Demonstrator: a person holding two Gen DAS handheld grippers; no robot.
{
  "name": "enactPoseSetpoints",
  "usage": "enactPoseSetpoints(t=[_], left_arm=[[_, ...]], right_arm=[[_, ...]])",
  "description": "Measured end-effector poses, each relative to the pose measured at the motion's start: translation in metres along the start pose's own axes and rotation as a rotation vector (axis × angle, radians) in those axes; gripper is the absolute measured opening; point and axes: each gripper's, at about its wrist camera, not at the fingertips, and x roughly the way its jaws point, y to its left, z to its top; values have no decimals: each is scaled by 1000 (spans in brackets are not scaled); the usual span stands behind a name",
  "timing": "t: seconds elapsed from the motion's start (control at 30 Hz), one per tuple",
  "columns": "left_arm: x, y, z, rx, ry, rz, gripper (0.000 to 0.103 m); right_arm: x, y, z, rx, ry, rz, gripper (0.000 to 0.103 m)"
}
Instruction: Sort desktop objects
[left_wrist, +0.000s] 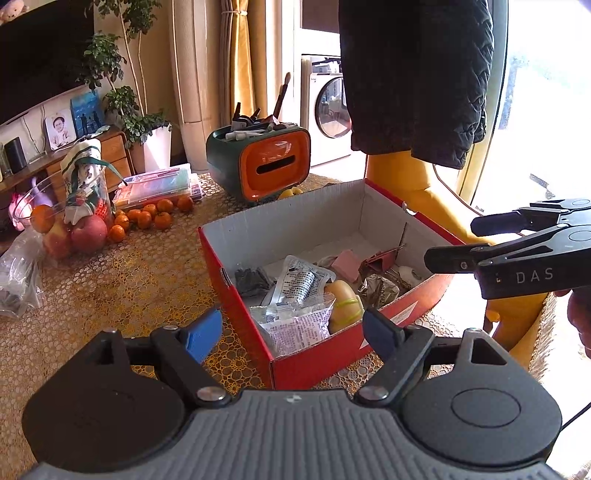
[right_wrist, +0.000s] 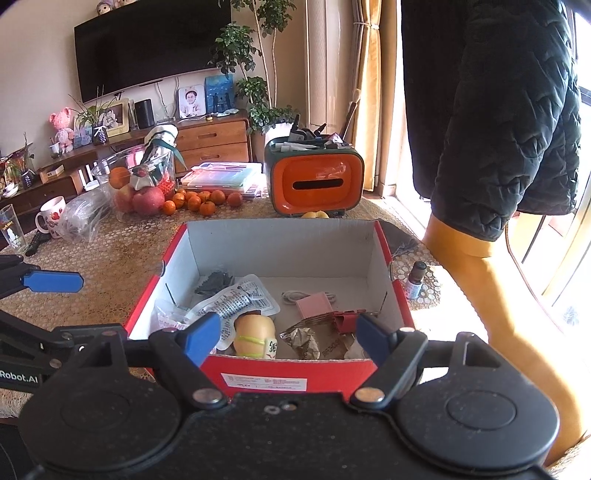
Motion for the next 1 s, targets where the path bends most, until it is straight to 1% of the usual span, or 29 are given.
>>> enactPoseSetpoints(t=[0.03, 0.07, 0.17, 0.3, 0.37, 0.43, 0.73, 0.83, 1.0], left_arm=[[-2, 1, -1, -4, -3, 2, 86], [-3, 1, -2, -9, -5, 2, 90], [-6, 4, -6, -29, -11, -8, 99], [-13, 4, -12, -29, -23, -4, 103], [-15, 4, -14, -27, -30, -7, 103], [-18, 4, -17, -33, -31, -10, 103], [-31, 11, -30, -91, -25, 2, 103], [-35, 15, -33, -115, -16, 17, 103], [-42, 17, -39, -119, -17, 42, 103]], right_arm=[[-2, 1, -1, -2, -6, 3, 83], [-4, 3, -2, -4, -12, 2, 85], [-9, 7, -5, -16, -28, 2, 87], [-15, 10, -11, -3, -40, 15, 92], [-18, 10, -13, 7, -49, 14, 98], [-23, 10, -17, 19, -65, 15, 99], [-43, 16, -31, 51, -90, 42, 101], [-48, 22, -35, 36, -95, 42, 101], [-55, 33, -40, 20, -106, 44, 101]])
